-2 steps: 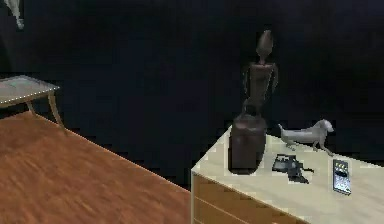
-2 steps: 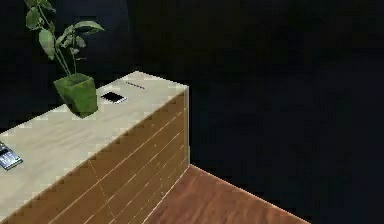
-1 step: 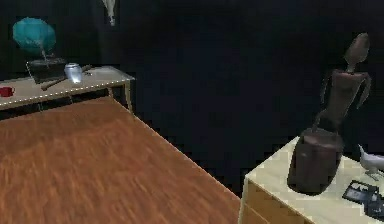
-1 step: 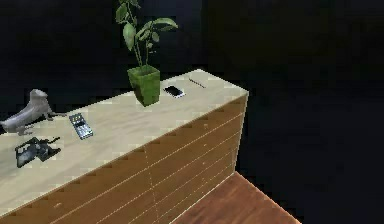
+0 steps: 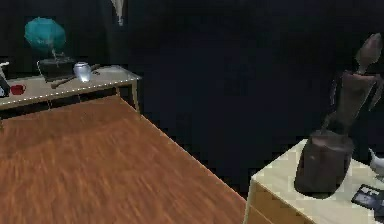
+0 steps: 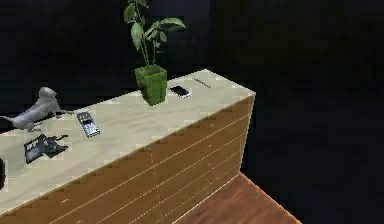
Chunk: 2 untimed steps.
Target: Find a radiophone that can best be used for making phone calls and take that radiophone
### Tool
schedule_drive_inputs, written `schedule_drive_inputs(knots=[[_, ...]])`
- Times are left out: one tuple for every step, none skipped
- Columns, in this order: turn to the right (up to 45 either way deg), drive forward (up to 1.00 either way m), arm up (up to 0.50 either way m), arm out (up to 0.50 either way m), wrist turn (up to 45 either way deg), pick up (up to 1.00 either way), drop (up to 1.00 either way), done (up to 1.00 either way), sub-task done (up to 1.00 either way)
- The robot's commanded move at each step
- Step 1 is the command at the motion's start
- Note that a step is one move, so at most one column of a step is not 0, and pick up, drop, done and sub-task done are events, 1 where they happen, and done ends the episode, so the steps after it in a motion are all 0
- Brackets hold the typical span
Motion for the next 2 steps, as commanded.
schedule_drive_inputs(knots=[[45.0,0.00,0.00,0.00,0.0,0.00,0.00,0.00,0.00],[45.0,0.00,0.00,0.00,0.0,0.00,0.00,0.00,0.00]])
